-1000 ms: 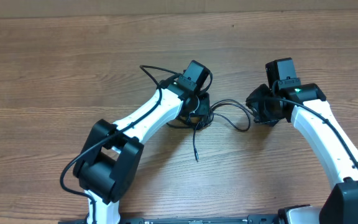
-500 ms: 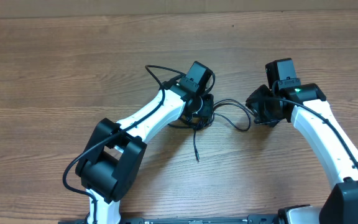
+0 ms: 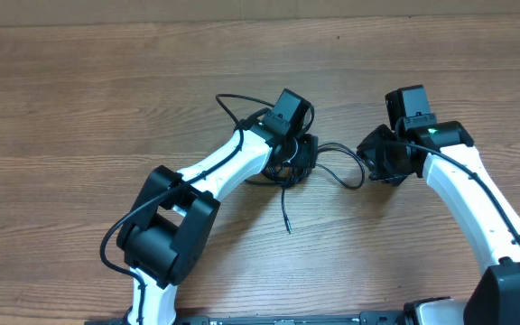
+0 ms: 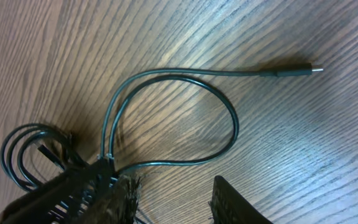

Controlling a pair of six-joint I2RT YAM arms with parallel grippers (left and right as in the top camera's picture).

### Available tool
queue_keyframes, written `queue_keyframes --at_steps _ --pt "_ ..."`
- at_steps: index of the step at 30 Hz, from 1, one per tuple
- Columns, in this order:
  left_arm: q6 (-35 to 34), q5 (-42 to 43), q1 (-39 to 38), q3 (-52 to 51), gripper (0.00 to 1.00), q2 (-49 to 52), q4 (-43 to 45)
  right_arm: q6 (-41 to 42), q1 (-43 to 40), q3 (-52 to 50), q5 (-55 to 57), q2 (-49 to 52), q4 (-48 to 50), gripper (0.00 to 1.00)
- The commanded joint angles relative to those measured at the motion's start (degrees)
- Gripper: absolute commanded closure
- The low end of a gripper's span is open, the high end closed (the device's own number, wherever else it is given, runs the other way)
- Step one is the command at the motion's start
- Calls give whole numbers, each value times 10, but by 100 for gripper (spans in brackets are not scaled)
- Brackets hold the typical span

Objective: Untangle cables

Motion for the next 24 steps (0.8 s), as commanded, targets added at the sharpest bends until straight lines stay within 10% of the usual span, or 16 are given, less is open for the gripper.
queue_keyframes --at_steps 1,16,24 --pt "4 12 -5 10 35 7 7 -3 -1 -3 7 -17 -2 62" --pt "2 -19 -31 10 42 11 4 -3 -1 -3 7 -17 -15 62" --pt "3 -42 -32 10 87 12 8 -3 -1 -3 7 -17 -17 62"
